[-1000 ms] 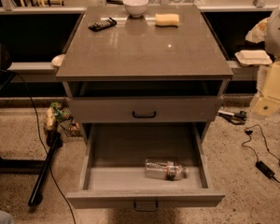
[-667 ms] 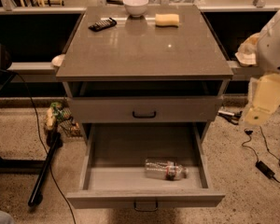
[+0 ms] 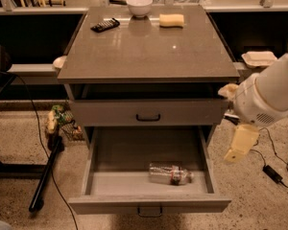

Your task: Pick water bottle from middle drawer and place on counter

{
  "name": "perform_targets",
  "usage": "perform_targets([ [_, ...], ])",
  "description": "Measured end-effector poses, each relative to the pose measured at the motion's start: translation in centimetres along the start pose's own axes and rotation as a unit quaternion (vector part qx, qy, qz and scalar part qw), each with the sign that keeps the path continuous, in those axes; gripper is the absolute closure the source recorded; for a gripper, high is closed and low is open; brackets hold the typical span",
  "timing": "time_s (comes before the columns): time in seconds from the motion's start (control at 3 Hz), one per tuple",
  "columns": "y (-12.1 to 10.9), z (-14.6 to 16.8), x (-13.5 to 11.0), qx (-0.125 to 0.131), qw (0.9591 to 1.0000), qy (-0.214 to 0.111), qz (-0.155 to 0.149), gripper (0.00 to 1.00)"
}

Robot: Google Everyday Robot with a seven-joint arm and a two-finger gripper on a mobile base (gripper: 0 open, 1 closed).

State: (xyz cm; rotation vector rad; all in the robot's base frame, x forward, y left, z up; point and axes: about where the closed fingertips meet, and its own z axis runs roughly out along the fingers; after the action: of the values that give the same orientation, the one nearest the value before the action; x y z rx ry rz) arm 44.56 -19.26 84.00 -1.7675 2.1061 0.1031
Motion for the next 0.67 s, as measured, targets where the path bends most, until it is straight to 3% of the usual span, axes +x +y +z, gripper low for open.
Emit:
perform_targets([
  [0.33,0.12,4.52,-0.1,-0.006,0.9992,-0.039,0.001,0.0],
  [0.67,0.12,4.52,-0.1,-0.006,0.9992,-0.039,0.001,0.0],
])
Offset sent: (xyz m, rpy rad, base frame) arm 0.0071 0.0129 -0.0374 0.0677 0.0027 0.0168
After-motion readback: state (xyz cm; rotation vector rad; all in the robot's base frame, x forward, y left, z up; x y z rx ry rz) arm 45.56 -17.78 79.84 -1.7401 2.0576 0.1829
